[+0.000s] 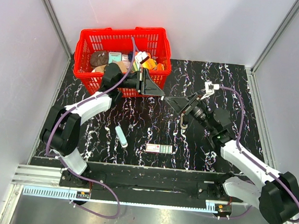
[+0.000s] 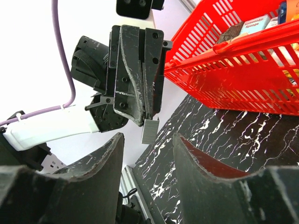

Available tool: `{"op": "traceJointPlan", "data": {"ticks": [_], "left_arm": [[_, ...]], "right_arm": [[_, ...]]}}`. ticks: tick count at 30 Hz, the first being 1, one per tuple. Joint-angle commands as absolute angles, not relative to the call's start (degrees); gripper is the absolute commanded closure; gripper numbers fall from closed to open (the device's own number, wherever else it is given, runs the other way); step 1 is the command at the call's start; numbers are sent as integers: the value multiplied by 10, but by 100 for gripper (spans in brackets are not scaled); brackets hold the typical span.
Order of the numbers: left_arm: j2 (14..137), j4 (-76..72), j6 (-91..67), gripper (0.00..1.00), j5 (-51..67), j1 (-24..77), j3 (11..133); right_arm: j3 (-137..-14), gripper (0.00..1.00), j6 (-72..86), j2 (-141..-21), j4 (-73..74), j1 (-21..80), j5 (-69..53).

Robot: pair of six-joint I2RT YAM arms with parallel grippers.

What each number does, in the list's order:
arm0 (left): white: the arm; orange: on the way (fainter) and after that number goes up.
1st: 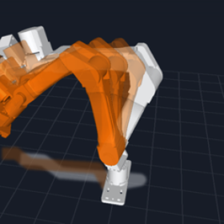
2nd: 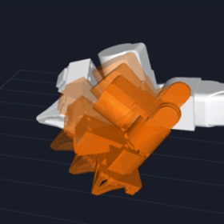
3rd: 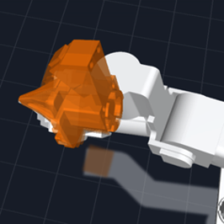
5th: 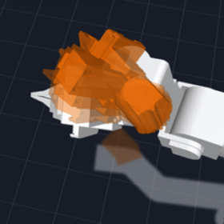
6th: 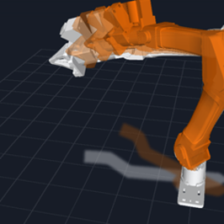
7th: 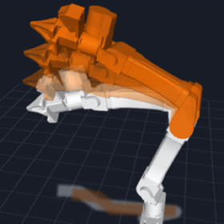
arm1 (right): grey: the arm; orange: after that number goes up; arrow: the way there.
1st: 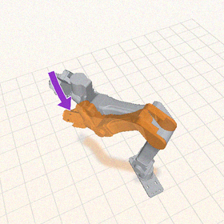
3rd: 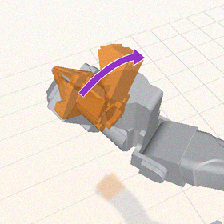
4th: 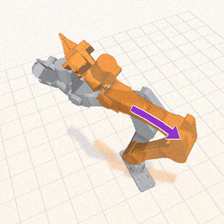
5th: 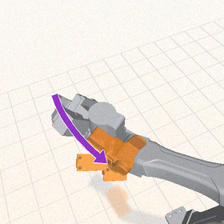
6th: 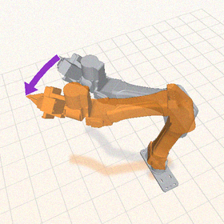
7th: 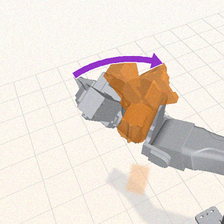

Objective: Unload the staples from the stapler

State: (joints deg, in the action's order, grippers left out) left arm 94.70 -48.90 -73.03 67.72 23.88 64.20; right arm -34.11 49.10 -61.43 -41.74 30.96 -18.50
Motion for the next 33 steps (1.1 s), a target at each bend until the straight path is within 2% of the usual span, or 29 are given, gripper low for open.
{"op": "traceJointPlan", "data": {"ticks": [1, 18, 27, 31, 33], "left_arm": [[929, -497, -718, 100, 681, 236, 653], [935, -498, -719, 100, 681, 236, 657], [933, -499, -718, 100, 678, 236, 652], [928, -490, -708, 94, 676, 236, 649], [926, -469, -692, 84, 676, 235, 650]], "right_arm": [[-375, 49, 491, -630, -461, 308, -217], [-399, 67, 491, -674, -477, 308, -240], [-399, 80, 497, -679, -483, 308, -239], [-400, 87, 496, -678, -478, 308, -240], [-400, 90, 492, -673, -466, 308, -239]]}}
